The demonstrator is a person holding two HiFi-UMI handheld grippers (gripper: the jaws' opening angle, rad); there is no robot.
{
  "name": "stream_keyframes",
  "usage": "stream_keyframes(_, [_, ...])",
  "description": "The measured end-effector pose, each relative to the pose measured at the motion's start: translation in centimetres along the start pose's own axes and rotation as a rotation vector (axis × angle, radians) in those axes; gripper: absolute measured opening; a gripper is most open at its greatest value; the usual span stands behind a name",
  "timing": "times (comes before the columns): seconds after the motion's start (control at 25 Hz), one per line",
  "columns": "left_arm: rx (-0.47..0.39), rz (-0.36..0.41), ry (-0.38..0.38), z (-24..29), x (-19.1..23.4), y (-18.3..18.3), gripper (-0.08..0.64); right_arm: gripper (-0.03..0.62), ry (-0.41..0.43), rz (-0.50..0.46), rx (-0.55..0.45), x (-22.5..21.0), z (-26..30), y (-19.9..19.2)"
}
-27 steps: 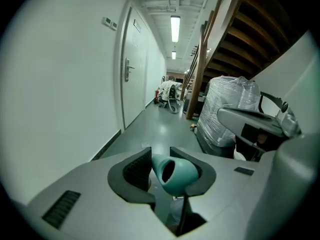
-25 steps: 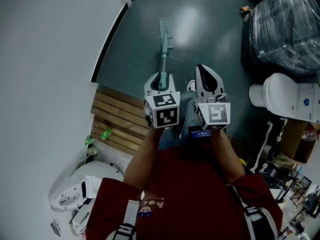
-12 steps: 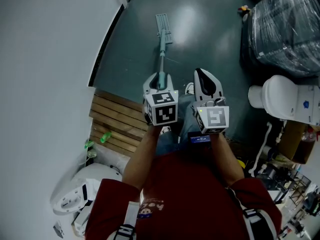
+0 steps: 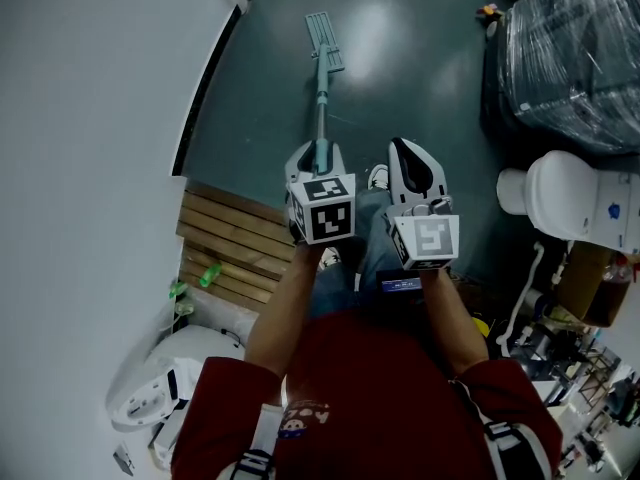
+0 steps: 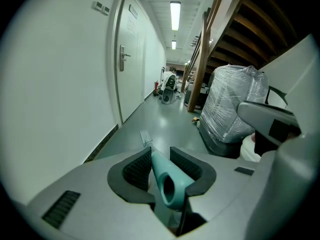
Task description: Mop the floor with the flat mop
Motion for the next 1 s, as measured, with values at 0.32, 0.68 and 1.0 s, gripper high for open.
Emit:
stream_keyframes(0.32, [0.023,-0.009,0.009,3.1,-0.3,0.6,0.132,0.020,0.000,0.015,0.014,-1.3,1.6,-0.9])
stream_keyframes(0.68, [0.055,-0.017,0.021,5.7,-0.4,1.2,0.132,0.020,-0.003,0.025,0.030,-2.8,3.1,-1.6])
stream_keyframes(1.0, [0.056,-0.018,0.027,5.8,-0.5,1.0,0.132,0.020,-0.001,0.026,0.022,-2.8,3.2,-1.7])
Point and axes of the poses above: the fingertips, and each gripper's own axes: z forward along the fingers, x to its left, y out of its top, the point moved 10 cm from there along -z, backward along the fingers, and after that the axes turned 12 degrees about -z, right-handed, at the moved point
